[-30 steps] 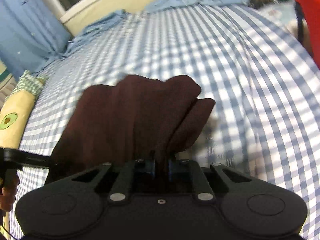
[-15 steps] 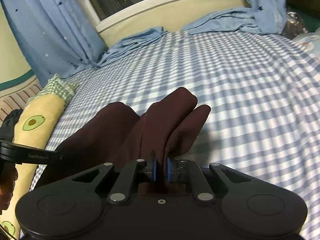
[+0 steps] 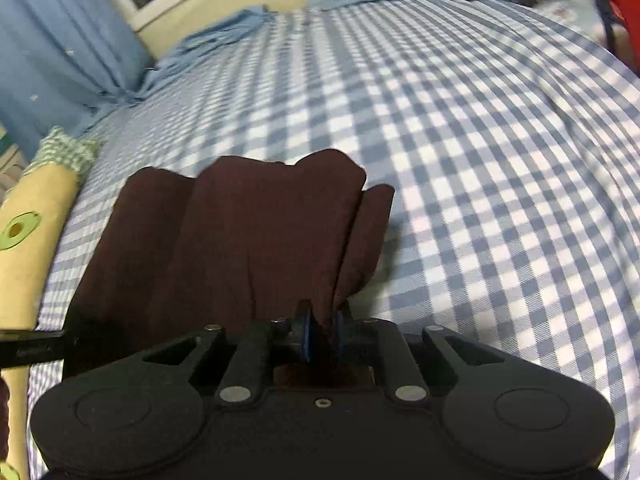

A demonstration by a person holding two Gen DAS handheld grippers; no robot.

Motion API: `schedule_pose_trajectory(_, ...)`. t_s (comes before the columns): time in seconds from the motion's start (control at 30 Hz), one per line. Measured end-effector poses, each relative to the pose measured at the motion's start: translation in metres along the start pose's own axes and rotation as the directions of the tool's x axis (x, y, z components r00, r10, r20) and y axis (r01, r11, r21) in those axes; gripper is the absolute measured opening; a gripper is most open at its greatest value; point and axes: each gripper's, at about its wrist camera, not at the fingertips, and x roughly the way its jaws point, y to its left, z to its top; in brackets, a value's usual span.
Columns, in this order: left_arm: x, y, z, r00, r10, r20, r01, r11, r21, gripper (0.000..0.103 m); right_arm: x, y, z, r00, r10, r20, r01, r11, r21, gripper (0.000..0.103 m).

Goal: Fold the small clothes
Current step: 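Open both tools to release the folded sweatshirt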

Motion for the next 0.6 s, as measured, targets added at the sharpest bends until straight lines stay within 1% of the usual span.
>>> schedule_pose_trajectory(0.07, 0.006, 0.0, 0.001, 1.0, 0.008, -0.024, -0.008, 1.0, -0.01, 0.035, 0.003, 0.002, 0.0, 1.0, -0.027, -0.004, 0.027, 1.0, -0.01, 0.025)
schedule_pose_trajectory(0.1, 0.009, 0.002, 0.001, 0.999, 0.009, -0.035, -0.009, 1.0, -0.02, 0.039, 0.004, 0.003, 0.001, 0.999, -0.042, -0.004, 0.042, 0.999, -0.016, 0.028)
schedule_pose_trajectory(0.13, 0.013, 0.003, 0.0, 0.999, 0.007, -0.042, -0.009, 1.0, -0.029, 0.041, 0.005, 0.004, 0.001, 0.998, -0.056, -0.003, 0.056, 0.998, -0.019, 0.034)
schedule_pose_trajectory(0.17, 0.016, 0.005, -0.001, 0.999, 0.006, -0.045, -0.008, 0.999, -0.04, 0.045, 0.006, 0.005, 0.0, 0.998, -0.062, -0.006, 0.062, 0.998, -0.019, 0.04)
schedule_pose_trajectory(0.2, 0.014, 0.006, -0.002, 0.999, 0.002, -0.045, -0.004, 0.999, -0.049, 0.051, 0.009, 0.005, 0.0, 0.998, -0.065, -0.008, 0.065, 0.998, -0.016, 0.043)
schedule_pose_trajectory(0.23, 0.014, 0.007, -0.003, 0.999, -0.004, -0.045, 0.001, 0.998, -0.056, 0.054, 0.009, 0.006, 0.0, 0.998, -0.067, -0.01, 0.067, 0.998, -0.014, 0.05)
schedule_pose_trajectory(0.27, 0.012, 0.008, -0.004, 0.999, -0.004, -0.044, 0.001, 0.998, -0.061, 0.061, 0.009, 0.007, -0.001, 0.997, -0.07, -0.01, 0.07, 0.997, -0.014, 0.057)
schedule_pose_trajectory(0.3, 0.01, 0.008, -0.005, 0.999, 0.001, -0.042, -0.004, 0.998, -0.065, 0.068, 0.008, 0.007, -0.003, 0.997, -0.072, -0.006, 0.072, 0.997, -0.017, 0.061)
schedule_pose_trajectory(0.37, 0.003, 0.008, -0.008, 0.999, 0.014, -0.03, -0.017, 0.998, -0.069, 0.074, 0.004, 0.007, -0.006, 0.997, -0.083, 0.0, 0.083, 0.996, -0.025, 0.07)
schedule_pose_trajectory(0.47, -0.008, 0.006, -0.012, 1.0, 0.026, -0.01, -0.027, 0.997, -0.074, 0.086, -0.007, 0.006, -0.011, 0.997, -0.078, 0.019, 0.078, 0.997, -0.022, 0.078)
schedule_pose_trajectory(0.53, -0.017, 0.004, -0.014, 1.0, 0.031, 0.007, -0.03, 0.997, -0.078, 0.088, -0.017, 0.006, -0.014, 0.997, -0.067, 0.034, 0.068, 0.997, -0.021, 0.081)
schedule_pose_trajectory(0.6, -0.025, 0.003, -0.014, 0.999, 0.038, 0.019, -0.036, 0.995, -0.089, 0.094, -0.028, 0.006, -0.015, 0.998, -0.049, 0.049, 0.05, 0.999, -0.015, 0.084)
